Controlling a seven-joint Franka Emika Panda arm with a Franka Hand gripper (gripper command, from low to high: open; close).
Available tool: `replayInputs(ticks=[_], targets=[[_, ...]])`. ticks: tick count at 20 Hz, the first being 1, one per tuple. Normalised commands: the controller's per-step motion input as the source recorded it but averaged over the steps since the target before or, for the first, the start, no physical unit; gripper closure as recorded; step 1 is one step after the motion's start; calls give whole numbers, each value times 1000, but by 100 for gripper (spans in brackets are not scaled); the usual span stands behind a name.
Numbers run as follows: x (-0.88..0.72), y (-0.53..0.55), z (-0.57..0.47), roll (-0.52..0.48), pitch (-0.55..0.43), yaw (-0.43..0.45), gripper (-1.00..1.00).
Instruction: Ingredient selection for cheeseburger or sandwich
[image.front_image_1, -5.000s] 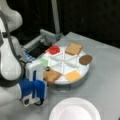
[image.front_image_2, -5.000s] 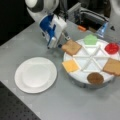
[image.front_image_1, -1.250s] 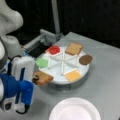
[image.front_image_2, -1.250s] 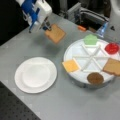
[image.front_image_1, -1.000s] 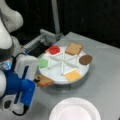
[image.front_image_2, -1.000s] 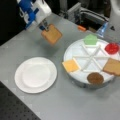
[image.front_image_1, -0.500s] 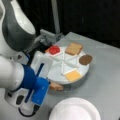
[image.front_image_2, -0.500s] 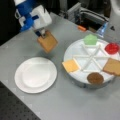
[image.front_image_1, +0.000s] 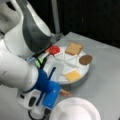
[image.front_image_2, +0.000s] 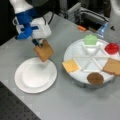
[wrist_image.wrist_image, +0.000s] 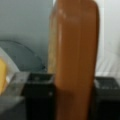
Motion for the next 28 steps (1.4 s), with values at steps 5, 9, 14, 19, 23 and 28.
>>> replayInputs(ticks=[5,9,14,19,23,28], targets=[[361,-51,-123,-213,73,167,100],[363,-88,-118,-147,61,198,100],[385,-149,-60,-74,48,232,100],[455,-216,53,7,145,191,100],[411,-261,66,46,152,242,100],[353,-283,17,88,135,265,100]])
